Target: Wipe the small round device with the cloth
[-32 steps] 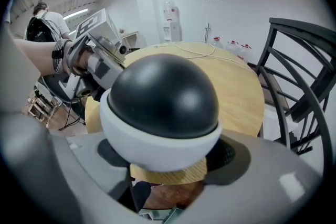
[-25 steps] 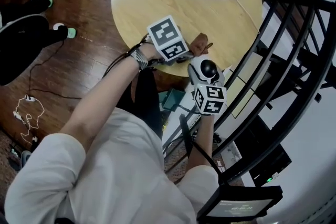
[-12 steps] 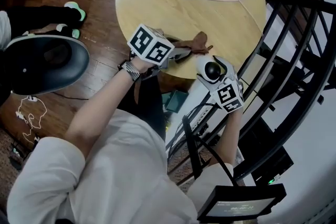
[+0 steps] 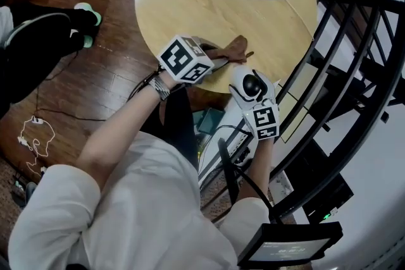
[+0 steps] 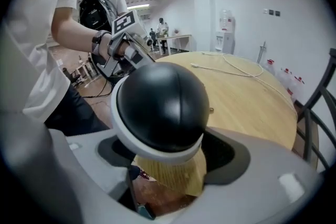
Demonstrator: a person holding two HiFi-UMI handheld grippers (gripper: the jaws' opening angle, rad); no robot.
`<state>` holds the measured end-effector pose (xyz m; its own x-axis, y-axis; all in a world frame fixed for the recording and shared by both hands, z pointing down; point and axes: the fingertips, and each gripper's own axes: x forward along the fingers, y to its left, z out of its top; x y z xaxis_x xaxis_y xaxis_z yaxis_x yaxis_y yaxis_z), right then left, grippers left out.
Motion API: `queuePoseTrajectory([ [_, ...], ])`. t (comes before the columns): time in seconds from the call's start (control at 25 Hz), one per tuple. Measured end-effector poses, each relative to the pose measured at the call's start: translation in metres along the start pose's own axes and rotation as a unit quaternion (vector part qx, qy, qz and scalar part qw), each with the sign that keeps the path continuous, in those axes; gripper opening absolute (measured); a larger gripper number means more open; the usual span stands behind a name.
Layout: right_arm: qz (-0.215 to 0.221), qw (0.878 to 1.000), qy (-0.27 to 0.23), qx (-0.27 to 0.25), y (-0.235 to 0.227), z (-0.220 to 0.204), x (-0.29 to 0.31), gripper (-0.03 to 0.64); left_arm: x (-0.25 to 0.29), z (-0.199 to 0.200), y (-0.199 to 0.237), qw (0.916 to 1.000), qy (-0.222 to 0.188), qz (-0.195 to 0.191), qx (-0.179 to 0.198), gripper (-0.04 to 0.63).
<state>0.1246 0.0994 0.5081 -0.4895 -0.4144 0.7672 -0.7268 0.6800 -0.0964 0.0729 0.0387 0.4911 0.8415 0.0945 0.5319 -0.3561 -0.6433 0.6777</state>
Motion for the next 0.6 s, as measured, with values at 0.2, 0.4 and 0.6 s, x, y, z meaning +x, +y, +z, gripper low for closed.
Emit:
queuePoseTrajectory([
  [0.2, -0.067, 0.995, -0.035, 0.07, 0.0, -0.003, 0.0, 0.36, 0.015, -0.001, -0.008, 0.9977, 0.029, -0.002, 0.06, 0.064],
  [0.4, -0.147, 0.974, -0.077, 0.156, 0.0, -0.004, 0.0, 0.36, 0.029, -0.016, -0.025, 0.9791, 0.108, -0.005, 0.172, 0.064],
  [0.6, -0.177, 0.961, -0.089, 0.194, -0.001, -0.003, 0.0, 0.36, 0.044, -0.027, -0.026, 0.9642, 0.135, -0.005, 0.228, 0.064],
])
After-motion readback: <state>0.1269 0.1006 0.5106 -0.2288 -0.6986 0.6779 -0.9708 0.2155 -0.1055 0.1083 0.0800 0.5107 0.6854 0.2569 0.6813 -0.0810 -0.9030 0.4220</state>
